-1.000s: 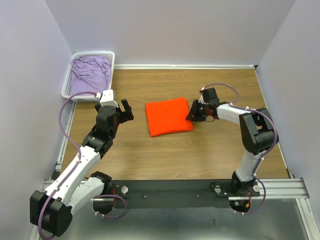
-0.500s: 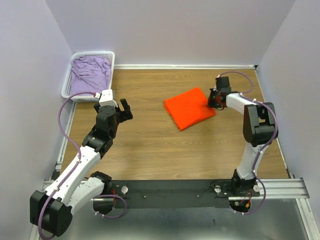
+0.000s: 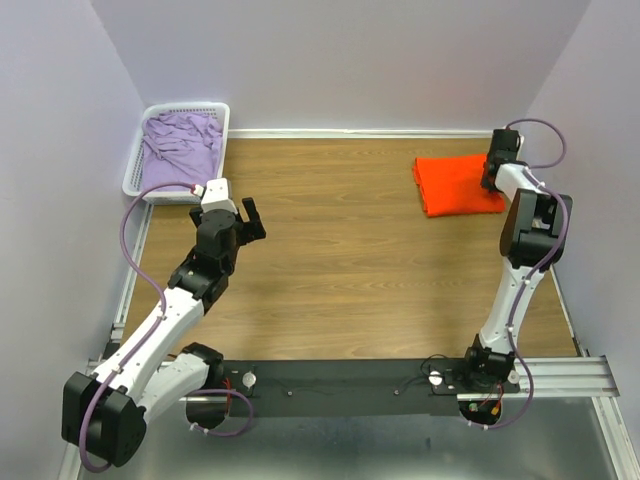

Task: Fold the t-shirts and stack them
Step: Neatly place the folded tshirt to the corner

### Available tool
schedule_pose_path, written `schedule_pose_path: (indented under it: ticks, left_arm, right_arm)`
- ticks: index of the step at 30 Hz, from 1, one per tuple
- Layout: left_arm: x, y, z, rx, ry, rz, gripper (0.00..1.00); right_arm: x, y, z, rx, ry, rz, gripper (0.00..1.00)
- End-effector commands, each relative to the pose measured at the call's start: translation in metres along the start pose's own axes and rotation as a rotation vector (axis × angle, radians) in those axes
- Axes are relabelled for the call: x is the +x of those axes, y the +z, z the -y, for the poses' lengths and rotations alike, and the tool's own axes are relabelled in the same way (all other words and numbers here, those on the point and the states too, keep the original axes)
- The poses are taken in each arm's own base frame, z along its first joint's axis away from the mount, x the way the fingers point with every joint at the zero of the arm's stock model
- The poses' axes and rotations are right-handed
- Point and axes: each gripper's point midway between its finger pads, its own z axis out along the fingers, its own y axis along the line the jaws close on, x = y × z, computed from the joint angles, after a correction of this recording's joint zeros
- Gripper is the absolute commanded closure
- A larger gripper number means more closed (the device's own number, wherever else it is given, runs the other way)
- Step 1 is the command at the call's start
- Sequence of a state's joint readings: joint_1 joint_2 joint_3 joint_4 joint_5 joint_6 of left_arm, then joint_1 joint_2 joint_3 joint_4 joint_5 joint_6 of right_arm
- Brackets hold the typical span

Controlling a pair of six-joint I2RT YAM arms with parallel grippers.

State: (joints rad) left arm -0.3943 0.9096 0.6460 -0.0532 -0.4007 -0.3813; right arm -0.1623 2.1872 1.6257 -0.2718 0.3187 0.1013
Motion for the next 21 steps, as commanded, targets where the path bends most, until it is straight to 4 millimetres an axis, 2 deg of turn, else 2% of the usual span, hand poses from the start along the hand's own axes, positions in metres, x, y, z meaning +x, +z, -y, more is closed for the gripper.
schedule_pose_path:
  ticks: [1, 2, 4, 5, 7, 8, 9, 10, 12, 13, 17, 21]
  left_arm:
    - [0.002, 0.003, -0.008, -0.04, 0.01, 0.004, 0.07]
    - [0.002, 0.003, -0.008, -0.039, 0.011, 0.002, 0.07]
    - [0.003, 0.003, -0.009, -0.043, 0.009, 0.001, 0.07]
    - [0.003, 0.003, -0.009, -0.047, 0.006, 0.003, 0.07]
    - [0.002, 0.003, -0.009, -0.048, 0.006, 0.004, 0.07]
    - [0.003, 0.003, -0.009, -0.048, 0.008, 0.001, 0.07]
    - [0.001, 0.002, -0.009, -0.049, 0.002, 0.007, 0.07]
    - [0.002, 0.003, -0.008, -0.046, 0.004, 0.003, 0.07]
    - [0.002, 0.002, -0.008, -0.042, 0.003, 0.003, 0.07]
    - [0.001, 0.002, -0.007, -0.038, 0.0, 0.005, 0.07]
    - [0.0, 0.001, -0.006, -0.032, -0.003, 0.008, 0.07]
    - [-0.003, -0.001, -0.006, -0.026, -0.008, 0.018, 0.07]
  right_arm:
    - [-0.025, -0.004, 0.031, 0.146, -0.06, 0.023, 0.67]
    - [-0.033, -0.013, 0.03, 0.137, -0.057, 0.039, 0.59]
    - [-0.036, -0.028, 0.024, 0.107, -0.064, 0.053, 0.53]
    - [-0.038, -0.043, 0.012, 0.058, -0.075, 0.067, 0.49]
    - [-0.035, -0.059, -0.011, -0.025, -0.113, 0.076, 0.44]
    - [-0.032, -0.073, -0.038, -0.087, -0.145, 0.087, 0.41]
    - [-0.033, -0.084, -0.048, -0.104, -0.196, 0.103, 0.4]
    - [-0.02, -0.094, -0.073, -0.12, -0.273, 0.101, 0.38]
    - [-0.008, -0.105, -0.094, -0.119, -0.343, 0.106, 0.38]
    - [0.001, -0.113, -0.114, -0.136, -0.383, 0.109, 0.38]
    - [0.032, -0.114, -0.13, -0.085, -0.468, 0.082, 0.39]
    - [0.048, -0.113, -0.136, -0.052, -0.536, 0.068, 0.4]
